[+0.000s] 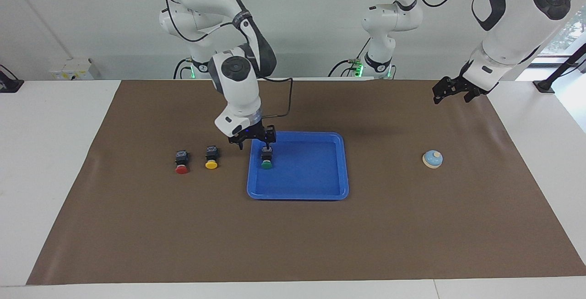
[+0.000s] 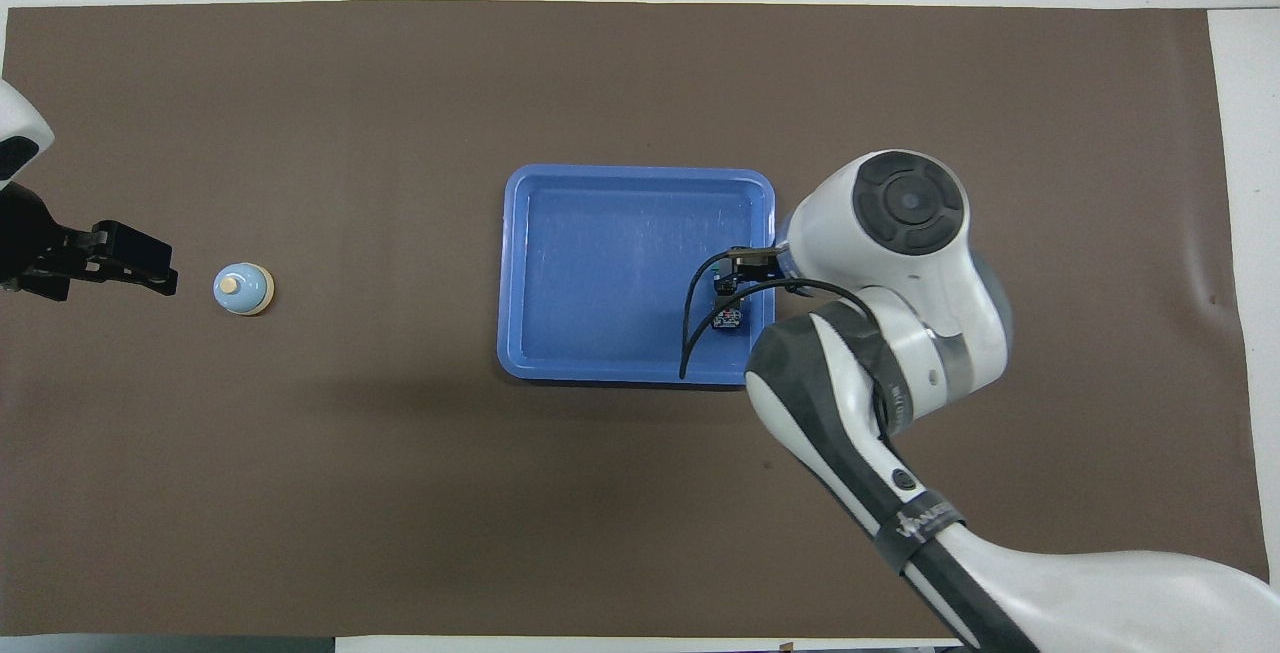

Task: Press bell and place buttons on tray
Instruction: 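Carry the green button into the tray and release it, then grasp the red button with the right gripper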

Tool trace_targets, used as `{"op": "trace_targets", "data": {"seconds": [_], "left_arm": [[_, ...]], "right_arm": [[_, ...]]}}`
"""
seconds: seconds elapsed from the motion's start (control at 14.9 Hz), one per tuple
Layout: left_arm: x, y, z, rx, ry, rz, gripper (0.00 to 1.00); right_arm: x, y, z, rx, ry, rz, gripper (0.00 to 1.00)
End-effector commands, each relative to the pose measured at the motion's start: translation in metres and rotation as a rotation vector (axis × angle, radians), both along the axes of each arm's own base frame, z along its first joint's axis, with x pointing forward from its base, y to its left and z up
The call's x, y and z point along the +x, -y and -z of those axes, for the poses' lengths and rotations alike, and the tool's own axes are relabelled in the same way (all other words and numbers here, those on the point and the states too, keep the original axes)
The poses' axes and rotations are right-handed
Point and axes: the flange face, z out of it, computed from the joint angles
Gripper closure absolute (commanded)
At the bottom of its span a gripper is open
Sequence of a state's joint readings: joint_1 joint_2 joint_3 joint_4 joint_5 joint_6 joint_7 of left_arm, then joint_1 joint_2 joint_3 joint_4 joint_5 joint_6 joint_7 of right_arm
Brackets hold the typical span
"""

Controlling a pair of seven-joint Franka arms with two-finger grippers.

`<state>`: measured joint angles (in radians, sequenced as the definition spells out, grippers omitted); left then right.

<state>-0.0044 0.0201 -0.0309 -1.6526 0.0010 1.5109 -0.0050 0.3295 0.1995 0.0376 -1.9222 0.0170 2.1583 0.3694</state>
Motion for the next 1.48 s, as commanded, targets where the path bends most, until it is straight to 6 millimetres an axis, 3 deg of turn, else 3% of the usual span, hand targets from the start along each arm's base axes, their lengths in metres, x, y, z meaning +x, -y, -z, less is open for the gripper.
{"op": "trace_targets", "data": {"seconds": [0.0, 0.27, 0.47, 0.54, 0.67, 0.87, 0.94, 1.07, 1.21, 1.28, 1.41], "left_arm": [[-0.001, -0.001, -0.007, -0.003, 0.011, -0.012, 0.0], [-0.001, -0.001, -0.007, -0.003, 0.011, -0.012, 0.0], [-0.001, -0.001, -0.007, -0.003, 0.011, -0.012, 0.0], [-0.001, -0.001, -0.007, -0.003, 0.011, -0.012, 0.0], [-0.001, -0.001, -0.007, -0.003, 0.011, -0.012, 0.0], [-0.001, 0.0, -0.007, -0.003, 0.011, -0.011, 0.0], [-0.001, -0.002, -0.007, -0.003, 0.011, -0.014, 0.0], [-0.001, -0.001, -0.007, -0.003, 0.011, -0.012, 0.0], [-0.001, -0.001, -0.007, -0.003, 0.011, -0.012, 0.0], [-0.001, -0.001, -0.007, -0.003, 0.011, -0.012, 0.0], [-0.001, -0.002, -0.007, -0.003, 0.011, -0.014, 0.0]], "right_arm": [[0.003, 0.064, 0.008, -0.012, -0.009, -0.042, 0.0], [0.007, 0.171, 0.032, -0.013, 0.011, -0.167, 0.0], [-0.007, 0.215, 0.049, -0.015, 0.009, -0.207, 0.0], [-0.012, 0.222, 0.057, -0.016, 0.012, -0.211, 0.0], [-0.025, 0.221, 0.068, -0.019, 0.029, -0.212, 0.15], [-0.031, 0.226, 0.083, -0.016, 0.017, -0.204, 0.16], [-0.031, 0.226, 0.084, -0.016, 0.017, -0.206, 0.22], [-0.031, 0.233, 0.083, -0.016, 0.015, -0.192, 0.49], [-0.032, 0.234, 0.084, -0.016, 0.012, -0.193, 0.86], [-0.031, 0.234, 0.083, -0.016, 0.015, -0.192, 1.0], [-0.022, 0.228, 0.07, -0.017, 0.03, -0.197, 1.0]]}}
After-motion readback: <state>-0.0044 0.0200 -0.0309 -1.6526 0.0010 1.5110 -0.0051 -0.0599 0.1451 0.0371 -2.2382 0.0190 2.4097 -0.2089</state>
